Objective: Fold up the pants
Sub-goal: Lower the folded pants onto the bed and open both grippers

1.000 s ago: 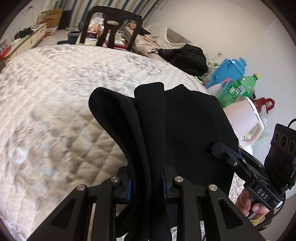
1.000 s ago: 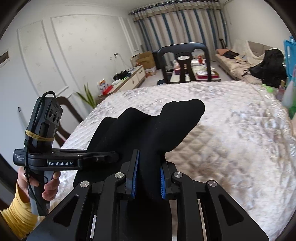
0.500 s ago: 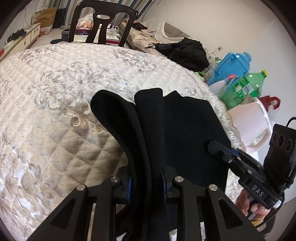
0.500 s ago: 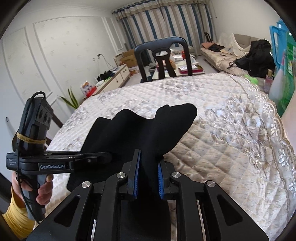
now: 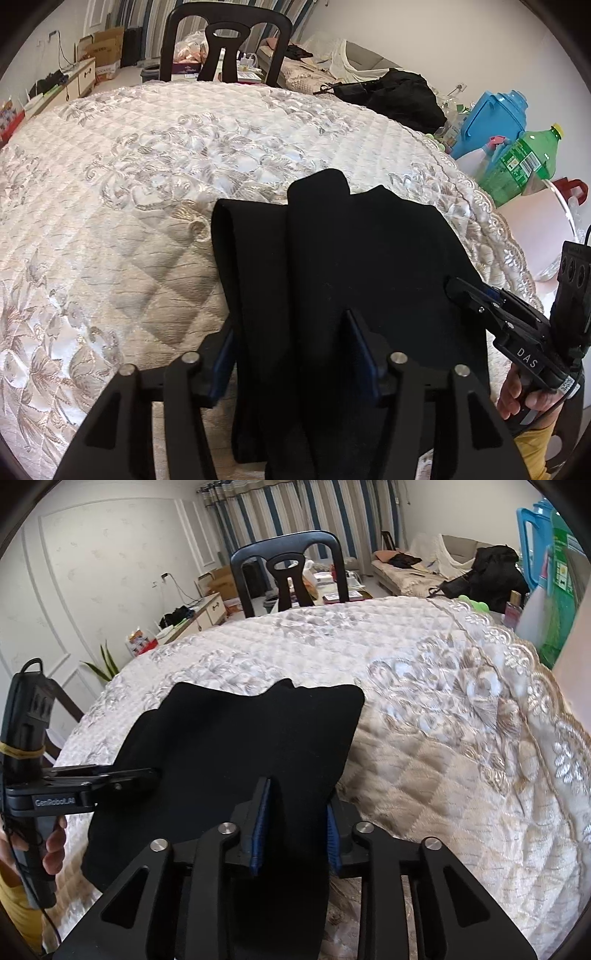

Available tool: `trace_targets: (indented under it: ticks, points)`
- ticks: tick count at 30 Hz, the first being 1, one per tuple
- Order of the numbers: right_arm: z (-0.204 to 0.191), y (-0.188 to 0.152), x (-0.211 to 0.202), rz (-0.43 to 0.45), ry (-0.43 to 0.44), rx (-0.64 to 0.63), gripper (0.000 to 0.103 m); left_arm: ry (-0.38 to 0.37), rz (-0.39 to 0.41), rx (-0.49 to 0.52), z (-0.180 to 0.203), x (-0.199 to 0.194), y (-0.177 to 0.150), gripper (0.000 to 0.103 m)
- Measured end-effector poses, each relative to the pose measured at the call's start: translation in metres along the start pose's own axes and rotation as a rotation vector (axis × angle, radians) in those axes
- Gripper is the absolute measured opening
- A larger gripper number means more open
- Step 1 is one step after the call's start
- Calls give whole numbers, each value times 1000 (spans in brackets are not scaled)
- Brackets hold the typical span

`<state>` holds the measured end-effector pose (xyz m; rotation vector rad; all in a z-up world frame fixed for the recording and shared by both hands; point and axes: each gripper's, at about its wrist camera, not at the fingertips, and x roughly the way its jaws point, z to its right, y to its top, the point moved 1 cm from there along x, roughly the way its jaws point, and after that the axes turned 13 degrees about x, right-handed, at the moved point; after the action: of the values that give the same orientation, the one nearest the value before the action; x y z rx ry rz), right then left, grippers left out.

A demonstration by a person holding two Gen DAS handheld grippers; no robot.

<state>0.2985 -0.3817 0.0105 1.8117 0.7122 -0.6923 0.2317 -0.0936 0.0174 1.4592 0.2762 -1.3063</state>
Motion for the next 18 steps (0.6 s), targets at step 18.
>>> trace_targets:
  ticks: [18]
  points:
    - [-15,-30,-53,115,-60,-57,66,255,82,82,33,-36,-39,78]
